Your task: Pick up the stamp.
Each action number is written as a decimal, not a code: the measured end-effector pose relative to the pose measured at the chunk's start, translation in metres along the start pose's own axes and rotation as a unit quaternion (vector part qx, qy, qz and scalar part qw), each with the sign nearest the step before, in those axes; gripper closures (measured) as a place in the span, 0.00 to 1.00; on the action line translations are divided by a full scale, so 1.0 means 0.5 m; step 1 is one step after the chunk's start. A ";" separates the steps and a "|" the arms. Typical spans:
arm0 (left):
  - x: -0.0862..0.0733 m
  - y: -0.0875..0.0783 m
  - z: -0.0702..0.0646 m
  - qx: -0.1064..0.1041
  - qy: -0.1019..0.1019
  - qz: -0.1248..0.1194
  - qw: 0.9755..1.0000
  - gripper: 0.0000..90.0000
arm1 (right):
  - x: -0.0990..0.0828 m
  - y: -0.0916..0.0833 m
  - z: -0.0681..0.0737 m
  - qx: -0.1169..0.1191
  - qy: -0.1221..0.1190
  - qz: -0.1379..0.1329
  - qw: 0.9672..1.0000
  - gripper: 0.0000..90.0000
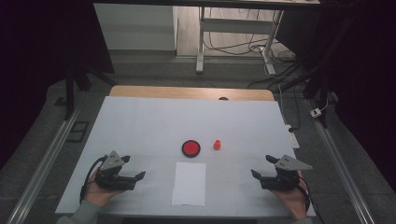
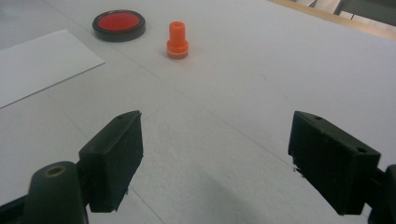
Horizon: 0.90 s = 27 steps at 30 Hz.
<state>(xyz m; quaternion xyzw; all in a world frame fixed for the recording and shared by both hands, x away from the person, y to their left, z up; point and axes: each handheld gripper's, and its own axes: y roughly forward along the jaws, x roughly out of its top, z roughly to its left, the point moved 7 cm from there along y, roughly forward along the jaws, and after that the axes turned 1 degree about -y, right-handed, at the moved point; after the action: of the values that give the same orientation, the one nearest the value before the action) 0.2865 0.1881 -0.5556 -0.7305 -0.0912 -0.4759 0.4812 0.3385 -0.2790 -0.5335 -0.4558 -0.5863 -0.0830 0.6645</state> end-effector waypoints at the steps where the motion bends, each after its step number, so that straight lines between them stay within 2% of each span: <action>1: 0.000 0.000 0.000 0.000 0.000 0.000 1.000 0.16 | -0.001 0.000 0.001 0.002 0.003 0.000 1.000 0.20; 17: -0.002 -0.006 0.002 -0.006 -0.006 -0.008 1.000 0.15 | 0.006 -0.001 0.006 0.005 0.006 0.003 1.000 0.23; 27: 0.000 -0.006 -0.002 -0.006 0.000 -0.009 1.000 0.15 | 0.013 -0.002 0.005 0.003 0.007 0.000 1.000 0.24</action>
<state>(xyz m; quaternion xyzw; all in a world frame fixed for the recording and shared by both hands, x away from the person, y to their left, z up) 0.2841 0.1891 -0.5536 -0.7325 -0.0952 -0.4808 0.4726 0.3381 -0.2748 -0.5276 -0.4534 -0.5819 -0.0840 0.6699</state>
